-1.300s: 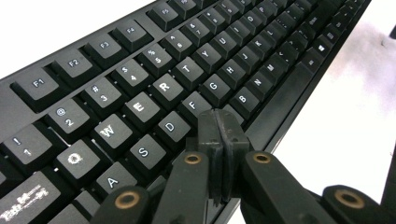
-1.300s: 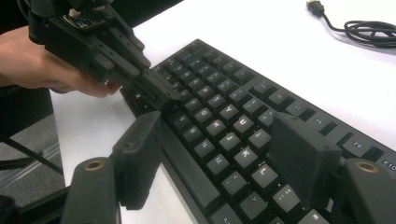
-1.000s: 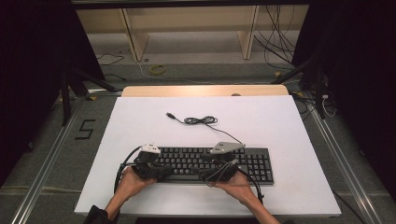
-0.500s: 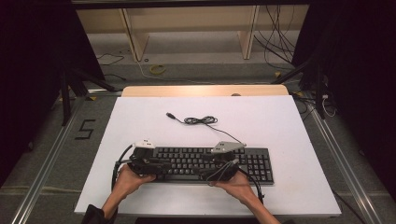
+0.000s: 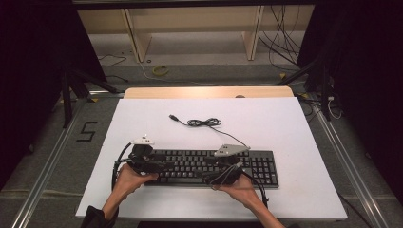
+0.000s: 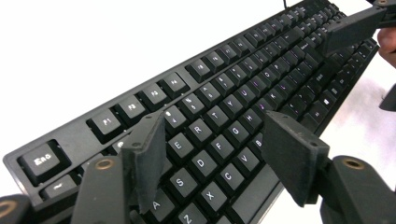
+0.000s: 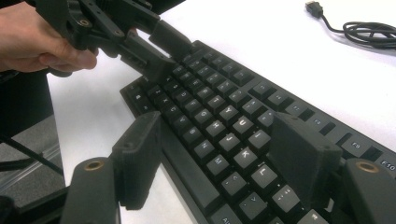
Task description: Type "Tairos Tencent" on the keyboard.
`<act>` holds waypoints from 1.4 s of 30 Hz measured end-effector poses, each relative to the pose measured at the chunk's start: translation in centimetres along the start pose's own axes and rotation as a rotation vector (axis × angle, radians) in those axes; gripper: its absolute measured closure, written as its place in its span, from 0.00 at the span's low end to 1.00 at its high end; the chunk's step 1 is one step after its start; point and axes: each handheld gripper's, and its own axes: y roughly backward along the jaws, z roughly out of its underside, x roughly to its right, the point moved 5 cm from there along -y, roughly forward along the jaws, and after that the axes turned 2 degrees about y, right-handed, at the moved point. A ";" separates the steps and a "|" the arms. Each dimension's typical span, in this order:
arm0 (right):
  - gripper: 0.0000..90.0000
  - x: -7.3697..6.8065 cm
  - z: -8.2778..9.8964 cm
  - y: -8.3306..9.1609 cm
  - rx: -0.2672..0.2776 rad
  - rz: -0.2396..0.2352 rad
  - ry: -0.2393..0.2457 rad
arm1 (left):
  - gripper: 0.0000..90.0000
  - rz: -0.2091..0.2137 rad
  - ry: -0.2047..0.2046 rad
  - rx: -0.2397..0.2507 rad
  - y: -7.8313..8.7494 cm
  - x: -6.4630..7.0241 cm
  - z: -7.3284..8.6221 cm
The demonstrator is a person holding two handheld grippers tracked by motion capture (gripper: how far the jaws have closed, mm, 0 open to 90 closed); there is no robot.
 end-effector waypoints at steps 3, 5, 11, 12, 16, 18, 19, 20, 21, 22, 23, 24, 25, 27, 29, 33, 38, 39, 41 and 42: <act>0.39 -0.1 0.0 0.0 -0.002 -0.003 -0.001 | 0.42 -0.008 0.005 -0.002 -0.1 -0.2 -0.1; 0.39 -0.1 0.0 -0.1 -0.001 -0.005 0.000 | 0.42 -0.010 0.009 -0.004 -0.2 -0.4 -0.1; 0.39 0.0 0.0 0.0 -0.003 -0.004 -0.003 | 0.44 -0.020 0.020 -0.009 -0.4 -0.9 -0.1; 0.39 0.0 0.0 0.0 -0.002 -0.003 -0.003 | 0.45 -0.019 0.018 -0.011 -0.4 -1.0 -0.1; 0.39 0.0 0.1 0.0 -0.001 -0.003 -0.004 | 0.51 -0.021 0.018 -0.015 -0.5 -1.1 -0.1; 0.39 0.0 0.1 0.1 -0.002 -0.005 -0.006 | 0.54 -0.026 0.014 -0.019 -0.5 -1.2 -0.1; 0.39 0.0 0.1 0.1 -0.002 -0.005 -0.005 | 0.56 -0.026 0.014 -0.020 -0.5 -1.2 -0.1; 0.39 0.0 0.1 0.1 -0.001 -0.004 -0.005 | 0.59 -0.024 0.012 -0.021 -0.5 -1.2 -0.1; 0.39 0.0 0.1 0.1 -0.003 -0.004 -0.005 | 0.61 -0.022 0.008 -0.021 -0.5 -1.2 -0.1; 0.39 0.0 0.1 0.1 -0.003 -0.004 -0.005 | 0.64 -0.022 0.004 -0.024 -0.5 -1.2 -0.1; 0.39 0.0 0.1 0.0 -0.002 -0.004 -0.004 | 0.67 -0.023 -0.003 -0.027 -0.5 -1.2 -0.1; 0.39 0.0 0.1 0.0 -0.003 -0.005 -0.004 | 0.69 -0.022 -0.009 -0.031 -0.6 -1.2 -0.1; 0.39 0.0 0.1 0.0 -0.004 -0.005 -0.003 | 0.71 -0.022 -0.013 -0.034 -0.6 -1.2 -0.1; 0.39 0.0 0.1 0.0 -0.004 -0.005 -0.003 | 0.76 -0.022 -0.017 -0.038 -0.6 -1.2 0.0; 0.39 0.0 0.1 0.0 -0.004 -0.007 -0.003 | 0.80 -0.019 -0.014 -0.040 -0.7 -1.2 -0.1; 0.39 -0.1 0.1 0.0 -0.005 -0.006 -0.002 | 0.88 -0.012 -0.029 -0.051 -0.8 -1.1 -0.1; 0.39 -0.1 0.1 0.0 -0.003 -0.007 0.001 | 0.94 -0.012 -0.036 -0.064 -1.0 -1.0 -0.1; 0.39 -0.1 0.1 0.0 -0.005 -0.008 0.000 | 0.95 -0.011 -0.039 -0.065 -1.0 -1.0 -0.1; 0.39 -0.2 0.1 -0.1 -0.004 -0.009 -0.001 | 0.97 -0.012 -0.041 -0.068 -1.1 -1.0 -0.2; 0.39 -0.2 0.1 -0.1 -0.006 -0.009 -0.001 | 0.98 -0.013 -0.043 -0.069 -1.1 -1.0 -0.2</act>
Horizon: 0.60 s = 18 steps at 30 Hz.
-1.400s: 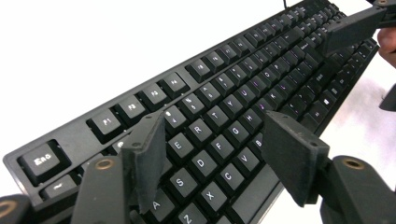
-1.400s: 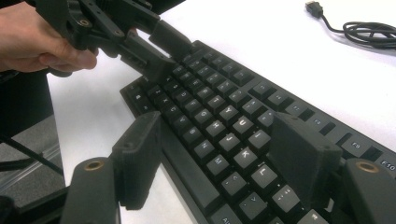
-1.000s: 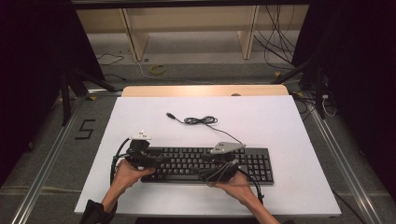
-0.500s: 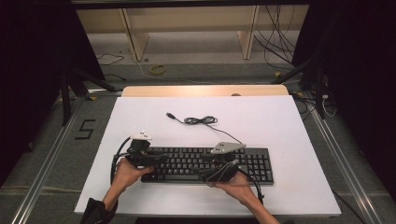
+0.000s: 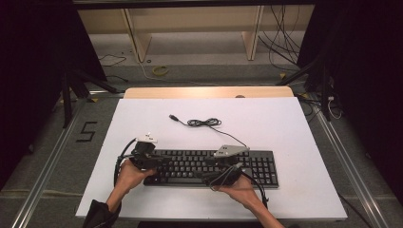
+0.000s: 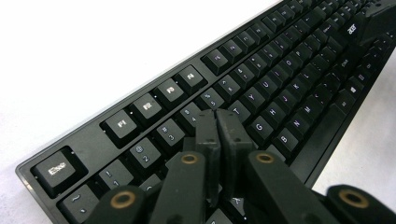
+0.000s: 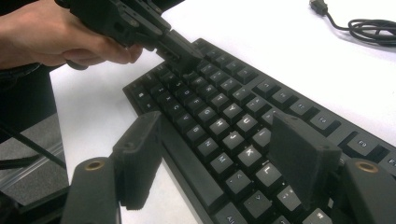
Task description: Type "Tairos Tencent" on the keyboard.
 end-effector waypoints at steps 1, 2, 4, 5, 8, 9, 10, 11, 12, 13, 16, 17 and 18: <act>0.39 0.0 0.0 0.0 -0.001 0.001 0.000 | 0.98 0.001 0.000 -0.002 0.0 0.0 0.0; 0.39 0.0 0.0 0.0 -0.001 -0.001 0.000 | 0.99 0.002 -0.001 -0.002 0.0 0.0 -0.1; 0.39 0.0 0.0 0.0 -0.002 0.000 0.001 | 0.99 0.001 -0.002 -0.002 0.0 0.1 -0.2; 0.39 0.0 0.0 0.0 -0.002 0.000 0.001 | 0.99 0.001 -0.004 -0.006 0.0 0.0 -0.2; 0.39 0.0 0.0 0.0 -0.001 0.001 0.000 | 0.99 -0.001 -0.003 -0.008 -0.2 0.1 -0.2; 0.39 0.0 0.0 0.0 -0.001 0.000 0.001 | 0.99 0.000 -0.007 -0.009 -0.2 0.1 -0.2; 0.39 0.0 0.0 0.0 -0.001 0.000 0.000 | 0.99 -0.002 -0.011 -0.015 -0.3 0.1 -0.2; 0.39 0.0 0.0 0.0 -0.001 0.000 0.000 | 0.99 -0.002 -0.008 -0.019 -0.3 0.1 -0.2; 0.39 0.0 0.0 0.0 -0.002 0.000 0.001 | 0.99 -0.005 -0.007 -0.018 -0.4 0.1 -0.2; 0.39 0.0 0.0 0.0 -0.002 0.000 0.000 | 0.99 -0.006 -0.010 -0.022 -0.5 0.1 -0.2; 0.39 0.0 0.0 0.0 -0.002 0.000 0.002 | 0.99 -0.009 -0.011 -0.027 -0.6 0.0 -0.2; 0.39 0.0 0.0 0.0 -0.002 0.000 0.002 | 0.99 -0.010 -0.010 -0.031 -0.6 0.0 -0.2; 0.39 0.0 0.0 0.0 -0.003 0.000 0.002 | 0.99 -0.009 -0.011 -0.037 -0.7 -0.1 -0.1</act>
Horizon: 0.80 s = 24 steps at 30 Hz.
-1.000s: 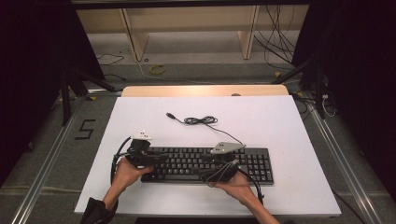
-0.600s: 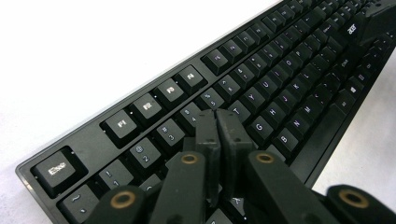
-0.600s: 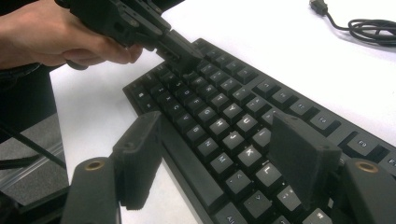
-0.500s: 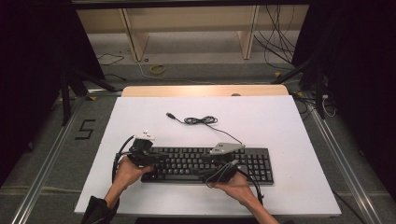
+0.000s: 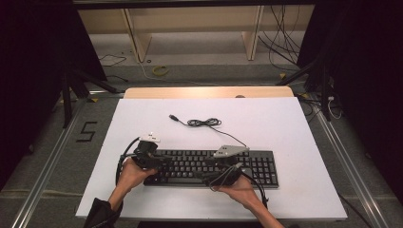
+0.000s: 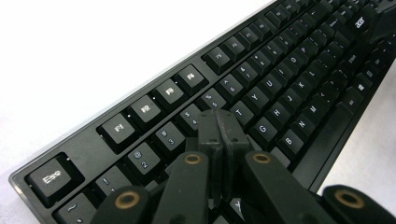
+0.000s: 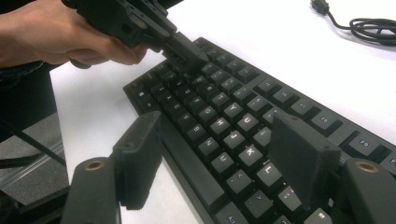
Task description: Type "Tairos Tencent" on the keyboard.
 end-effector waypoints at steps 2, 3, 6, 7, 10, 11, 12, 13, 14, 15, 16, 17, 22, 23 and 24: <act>0.39 0.0 0.0 0.0 0.000 0.000 0.000 | 0.99 -0.001 0.000 -0.009 -0.2 -0.1 0.1; 0.39 0.0 0.0 0.0 -0.001 0.001 0.001 | 0.99 -0.001 0.003 -0.014 -0.3 0.0 0.2; 0.39 0.0 0.0 0.0 0.000 0.000 0.000 | 0.99 -0.003 0.000 -0.026 -0.6 0.0 0.3; 0.39 0.0 0.0 0.0 0.000 0.000 0.000 | 0.99 -0.006 -0.002 -0.029 -0.7 -0.1 0.4; 0.39 0.0 0.0 0.0 0.000 -0.001 0.000 | 0.99 -0.009 -0.004 -0.028 -0.7 -0.1 0.4; 0.39 0.0 0.0 0.0 0.001 -0.001 0.000 | 0.99 -0.017 -0.008 -0.032 -0.7 -0.2 0.4; 0.39 0.0 0.0 0.0 0.001 -0.001 0.001 | 0.99 -0.025 -0.018 -0.041 -0.9 -0.2 0.5; 0.39 0.0 0.0 0.0 0.001 -0.001 0.000 | 0.99 -0.019 -0.009 -0.029 -0.9 -0.2 0.5; 0.39 -0.1 0.0 0.0 0.000 -0.002 0.000 | 0.99 -0.017 -0.008 -0.030 -0.9 -0.2 0.6; 0.39 -0.1 0.0 0.0 0.000 -0.001 0.000 | 0.99 -0.016 -0.009 -0.029 -1.0 -0.2 0.6; 0.39 -0.1 0.0 0.0 0.001 -0.002 0.000 | 0.99 -0.015 -0.012 -0.029 -0.9 -0.2 0.6; 0.39 -0.1 0.0 0.0 0.002 -0.002 -0.002 | 0.99 -0.013 -0.009 -0.028 -1.0 -0.2 0.6; 0.39 -0.1 0.0 0.0 0.001 -0.001 0.000 | 0.98 -0.012 -0.001 -0.011 -0.6 0.1 0.3; 0.39 -0.1 -0.1 0.1 0.002 -0.001 0.000 | 0.95 -0.010 -0.002 -0.007 -0.5 0.1 0.2; 0.39 -0.1 -0.1 0.1 0.002 -0.001 -0.002 | 0.93 -0.010 0.007 0.003 -0.4 0.2 0.1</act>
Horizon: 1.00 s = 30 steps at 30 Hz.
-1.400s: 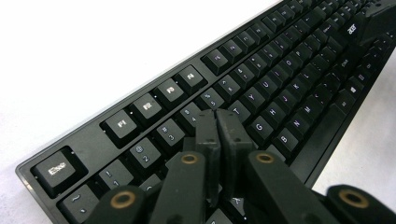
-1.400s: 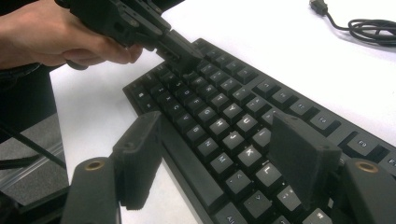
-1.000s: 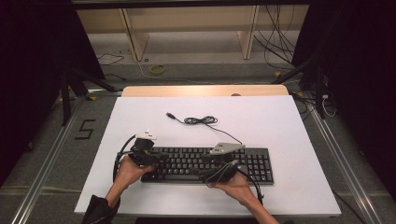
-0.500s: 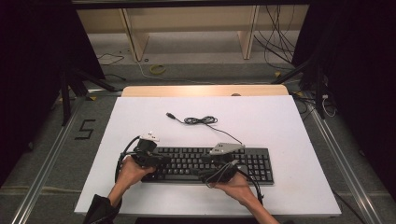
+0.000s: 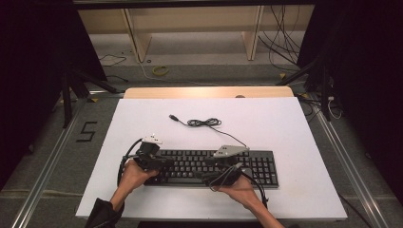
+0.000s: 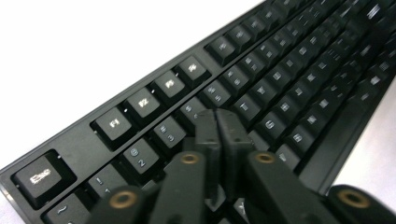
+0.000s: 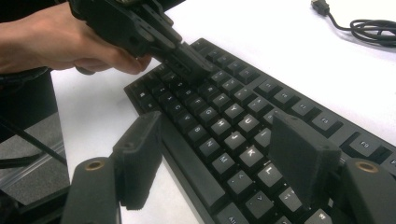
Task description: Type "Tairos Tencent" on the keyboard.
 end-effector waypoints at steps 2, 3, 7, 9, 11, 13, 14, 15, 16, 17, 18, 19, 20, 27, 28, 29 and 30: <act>0.39 0.0 0.0 0.0 0.001 0.001 0.002 | 0.90 0.004 0.000 0.010 0.4 0.1 -0.2; 0.39 0.0 0.0 0.1 0.002 0.001 0.003 | 0.87 0.009 0.012 0.021 0.5 0.2 -0.3; 0.39 0.0 0.0 0.0 0.001 0.000 0.002 | 0.77 0.031 0.021 0.032 1.0 0.4 -0.5; 0.39 -0.1 0.0 0.0 0.000 -0.001 0.005 | 0.71 0.046 0.030 0.045 1.1 0.6 -0.5; 0.39 -0.1 0.0 -0.1 0.000 -0.001 0.006 | 0.64 0.057 0.027 0.057 1.2 0.6 -0.6; 0.39 -0.1 0.0 -0.1 0.000 -0.002 0.006 | 0.59 0.062 0.038 0.061 1.3 0.6 -0.6; 0.39 -0.1 0.0 -0.1 0.001 -0.001 0.007 | 0.56 0.064 0.037 0.062 1.4 0.7 -0.6; 0.39 -0.1 0.0 -0.2 0.000 -0.002 0.005 | 0.54 0.064 0.034 0.064 1.4 0.7 -0.6; 0.39 -0.2 0.0 -0.2 -0.002 -0.002 0.006 | 0.51 0.067 0.028 0.064 1.4 0.8 -0.6; 0.39 -0.2 0.0 -0.2 -0.002 -0.002 0.006 | 0.49 0.071 0.032 0.069 1.4 1.0 -0.5; 0.40 -0.2 0.0 -0.3 -0.003 -0.004 0.005 | 0.47 0.074 0.027 0.071 1.4 1.0 -0.5; 0.40 -0.3 0.0 -0.3 -0.004 -0.004 0.006 | 0.46 0.074 0.020 0.069 1.4 1.1 -0.5; 0.40 -0.3 0.0 -0.3 -0.004 -0.004 0.007 | 0.44 0.073 0.020 0.078 1.5 1.2 -0.5; 0.40 -0.4 0.0 -0.5 -0.008 -0.005 0.009 | 0.37 0.088 0.021 0.111 1.9 1.7 -0.4; 0.41 -0.4 0.0 -0.5 -0.007 -0.006 0.009 | 0.36 0.088 0.022 0.111 1.9 1.7 -0.4; 0.41 -0.4 0.0 -0.6 -0.008 -0.006 0.009 | 0.35 0.089 0.025 0.114 2.0 1.7 -0.3; 0.41 -0.4 0.0 -0.6 -0.008 -0.005 0.009 | 0.34 0.090 0.028 0.118 2.0 1.8 -0.3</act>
